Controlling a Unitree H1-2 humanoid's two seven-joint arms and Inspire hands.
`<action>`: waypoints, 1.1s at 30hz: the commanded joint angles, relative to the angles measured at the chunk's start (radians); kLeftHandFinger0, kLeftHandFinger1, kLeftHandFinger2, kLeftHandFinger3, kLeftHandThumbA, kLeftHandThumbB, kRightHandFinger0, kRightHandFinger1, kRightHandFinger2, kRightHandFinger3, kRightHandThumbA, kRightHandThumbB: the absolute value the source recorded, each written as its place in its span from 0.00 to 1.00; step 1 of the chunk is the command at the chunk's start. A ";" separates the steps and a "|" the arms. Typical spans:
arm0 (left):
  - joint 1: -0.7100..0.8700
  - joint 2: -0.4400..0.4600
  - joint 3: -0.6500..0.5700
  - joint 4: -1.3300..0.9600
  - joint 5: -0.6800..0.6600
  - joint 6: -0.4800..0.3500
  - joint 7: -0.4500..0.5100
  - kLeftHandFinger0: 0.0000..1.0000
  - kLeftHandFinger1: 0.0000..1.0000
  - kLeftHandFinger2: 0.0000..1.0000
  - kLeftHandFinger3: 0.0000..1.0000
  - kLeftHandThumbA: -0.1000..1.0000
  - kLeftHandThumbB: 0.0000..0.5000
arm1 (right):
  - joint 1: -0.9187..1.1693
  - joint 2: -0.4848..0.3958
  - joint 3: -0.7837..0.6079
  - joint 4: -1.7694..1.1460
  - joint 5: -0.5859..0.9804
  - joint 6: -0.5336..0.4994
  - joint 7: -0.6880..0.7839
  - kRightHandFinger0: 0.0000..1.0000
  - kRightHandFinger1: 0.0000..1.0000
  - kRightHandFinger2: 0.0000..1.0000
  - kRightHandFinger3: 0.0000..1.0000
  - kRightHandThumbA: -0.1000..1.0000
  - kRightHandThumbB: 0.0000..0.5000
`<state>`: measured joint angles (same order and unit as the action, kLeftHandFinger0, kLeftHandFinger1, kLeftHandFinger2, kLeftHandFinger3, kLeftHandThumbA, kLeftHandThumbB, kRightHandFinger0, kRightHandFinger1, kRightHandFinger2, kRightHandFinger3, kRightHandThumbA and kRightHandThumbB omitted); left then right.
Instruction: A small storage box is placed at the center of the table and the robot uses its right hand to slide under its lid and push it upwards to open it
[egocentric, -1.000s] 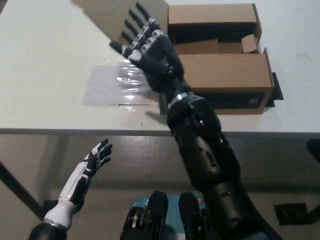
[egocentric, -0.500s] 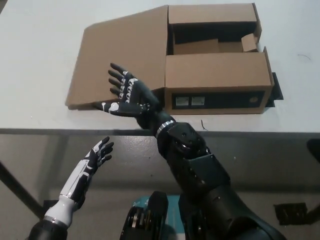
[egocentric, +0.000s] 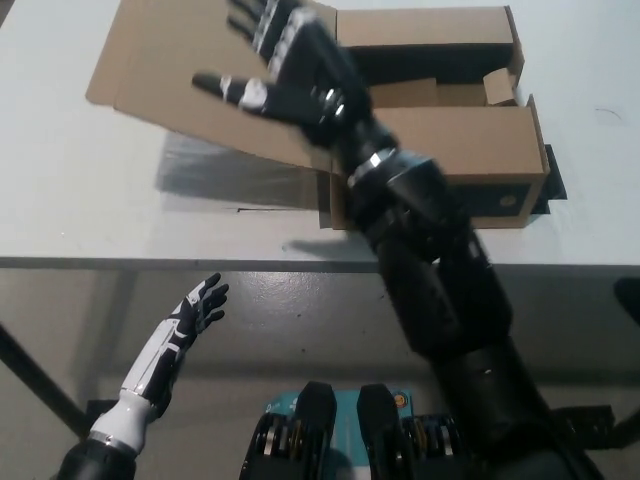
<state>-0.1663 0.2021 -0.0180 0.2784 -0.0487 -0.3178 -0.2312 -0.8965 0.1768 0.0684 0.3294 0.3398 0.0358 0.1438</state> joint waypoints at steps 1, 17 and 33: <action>-0.024 0.018 -0.013 -0.033 0.005 -0.003 -0.019 1.00 1.00 1.00 1.00 1.00 1.00 | -0.212 -0.023 -0.049 -0.601 0.207 0.220 -0.038 1.00 1.00 1.00 1.00 1.00 0.78; -0.041 0.019 -0.001 -0.022 -0.014 -0.012 -0.018 1.00 1.00 1.00 1.00 1.00 1.00 | 0.281 -0.462 -0.255 -1.263 0.137 0.122 -0.049 1.00 1.00 1.00 1.00 1.00 0.83; 0.006 0.005 0.002 -0.021 -0.040 -0.055 -0.024 1.00 1.00 1.00 1.00 1.00 1.00 | 0.977 -0.351 -0.237 -1.076 -0.006 -0.183 0.031 1.00 1.00 1.00 1.00 1.00 0.75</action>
<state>-0.1560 0.2020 -0.0179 0.2815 -0.0565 -0.3121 -0.2327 0.0158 -0.1980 -0.1654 -0.7518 0.3897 0.0310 0.1393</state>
